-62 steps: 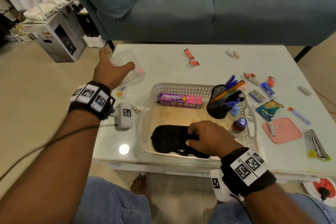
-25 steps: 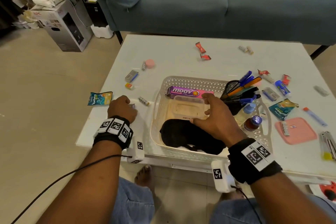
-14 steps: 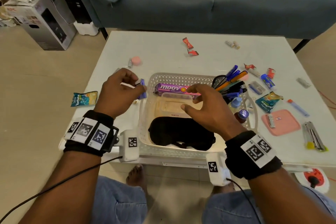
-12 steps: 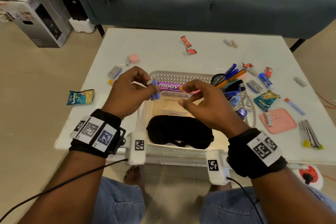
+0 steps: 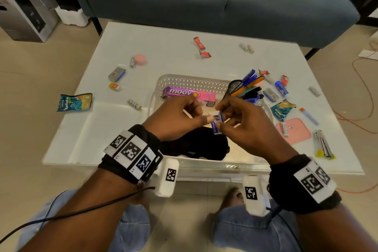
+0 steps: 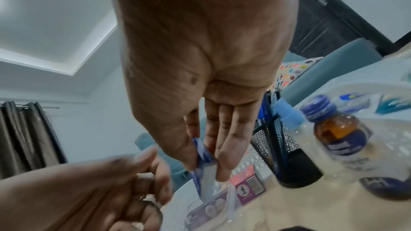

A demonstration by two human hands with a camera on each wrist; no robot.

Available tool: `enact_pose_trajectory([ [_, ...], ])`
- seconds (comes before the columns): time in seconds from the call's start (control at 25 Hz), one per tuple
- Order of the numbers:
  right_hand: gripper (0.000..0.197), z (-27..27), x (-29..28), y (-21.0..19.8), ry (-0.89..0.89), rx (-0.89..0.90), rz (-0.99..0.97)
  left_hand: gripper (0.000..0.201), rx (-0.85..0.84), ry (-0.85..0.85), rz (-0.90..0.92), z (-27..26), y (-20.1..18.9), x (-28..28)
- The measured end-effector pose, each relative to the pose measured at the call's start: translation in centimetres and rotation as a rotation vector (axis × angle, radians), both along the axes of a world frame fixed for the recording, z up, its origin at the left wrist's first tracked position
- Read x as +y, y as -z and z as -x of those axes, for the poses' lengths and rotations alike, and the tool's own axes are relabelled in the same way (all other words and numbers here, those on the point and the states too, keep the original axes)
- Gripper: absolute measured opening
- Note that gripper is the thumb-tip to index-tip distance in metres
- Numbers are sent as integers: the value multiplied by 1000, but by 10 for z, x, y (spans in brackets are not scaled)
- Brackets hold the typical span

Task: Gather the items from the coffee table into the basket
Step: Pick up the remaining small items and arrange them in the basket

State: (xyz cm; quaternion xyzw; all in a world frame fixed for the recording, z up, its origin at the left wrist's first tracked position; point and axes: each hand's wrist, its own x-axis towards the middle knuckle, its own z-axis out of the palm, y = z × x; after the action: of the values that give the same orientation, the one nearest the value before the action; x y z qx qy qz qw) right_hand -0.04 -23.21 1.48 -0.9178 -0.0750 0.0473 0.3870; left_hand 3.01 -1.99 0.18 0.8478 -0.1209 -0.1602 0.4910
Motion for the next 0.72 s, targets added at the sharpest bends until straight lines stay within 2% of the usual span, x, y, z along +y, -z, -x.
enact_pose_trajectory([
  [0.16,22,12,-27,-2,153,44,233,30,151,371,-305,14,8,0],
  [0.24,20,17,-39,0,198,105,285,22,174,452,-379,20,13,-7],
  [0.36,18,21,-47,6,176,167,384,14,142,440,-411,22,16,-14],
  [0.56,18,22,-39,32,154,246,369,12,159,432,-398,21,18,-14],
  [0.72,19,17,-42,53,203,338,438,10,176,438,-379,19,19,-14],
])
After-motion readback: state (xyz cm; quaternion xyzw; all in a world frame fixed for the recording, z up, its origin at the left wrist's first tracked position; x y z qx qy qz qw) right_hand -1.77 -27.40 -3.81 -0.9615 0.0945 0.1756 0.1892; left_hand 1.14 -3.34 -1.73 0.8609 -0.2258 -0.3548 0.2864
